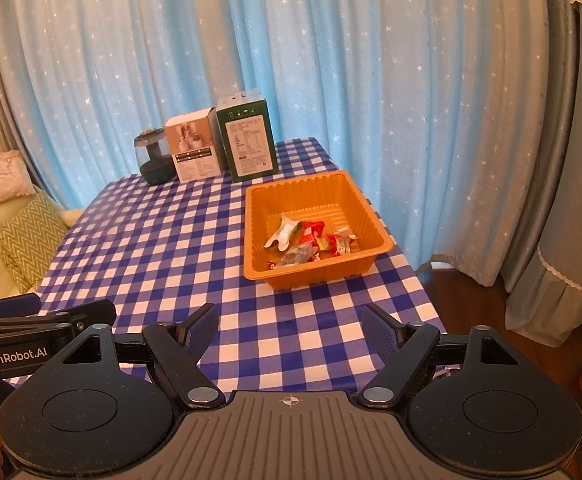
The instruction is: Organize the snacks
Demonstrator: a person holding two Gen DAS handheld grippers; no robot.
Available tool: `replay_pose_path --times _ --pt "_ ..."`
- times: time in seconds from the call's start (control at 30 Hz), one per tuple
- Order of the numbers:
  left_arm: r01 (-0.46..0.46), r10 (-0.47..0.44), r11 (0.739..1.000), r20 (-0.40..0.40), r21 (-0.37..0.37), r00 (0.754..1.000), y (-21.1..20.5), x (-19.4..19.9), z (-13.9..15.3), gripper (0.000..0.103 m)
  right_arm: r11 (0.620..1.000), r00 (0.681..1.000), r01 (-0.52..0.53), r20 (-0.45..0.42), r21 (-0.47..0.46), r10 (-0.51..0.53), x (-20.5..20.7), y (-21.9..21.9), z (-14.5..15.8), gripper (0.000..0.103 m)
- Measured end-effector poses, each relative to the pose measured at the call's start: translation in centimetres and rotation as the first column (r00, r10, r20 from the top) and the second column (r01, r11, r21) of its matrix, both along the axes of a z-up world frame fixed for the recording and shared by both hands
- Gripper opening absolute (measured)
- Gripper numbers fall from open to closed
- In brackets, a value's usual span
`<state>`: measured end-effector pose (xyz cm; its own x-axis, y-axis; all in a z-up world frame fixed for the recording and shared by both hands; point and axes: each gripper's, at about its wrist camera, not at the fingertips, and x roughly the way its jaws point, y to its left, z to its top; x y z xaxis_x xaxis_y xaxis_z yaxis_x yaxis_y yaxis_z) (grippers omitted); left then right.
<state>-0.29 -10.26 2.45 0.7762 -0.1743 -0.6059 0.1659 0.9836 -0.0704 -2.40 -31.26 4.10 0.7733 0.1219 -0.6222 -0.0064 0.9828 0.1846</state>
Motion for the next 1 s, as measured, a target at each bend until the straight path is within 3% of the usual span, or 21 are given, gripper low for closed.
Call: replay_pose_path --times 1.0 --pt "0.007 -0.007 1.0 -0.009 -0.004 1.0 -0.44 -0.26 -0.55 0.103 1.0 1.0 0.007 -0.006 0.004 -0.007 -0.24 0.12 -0.47 0.079"
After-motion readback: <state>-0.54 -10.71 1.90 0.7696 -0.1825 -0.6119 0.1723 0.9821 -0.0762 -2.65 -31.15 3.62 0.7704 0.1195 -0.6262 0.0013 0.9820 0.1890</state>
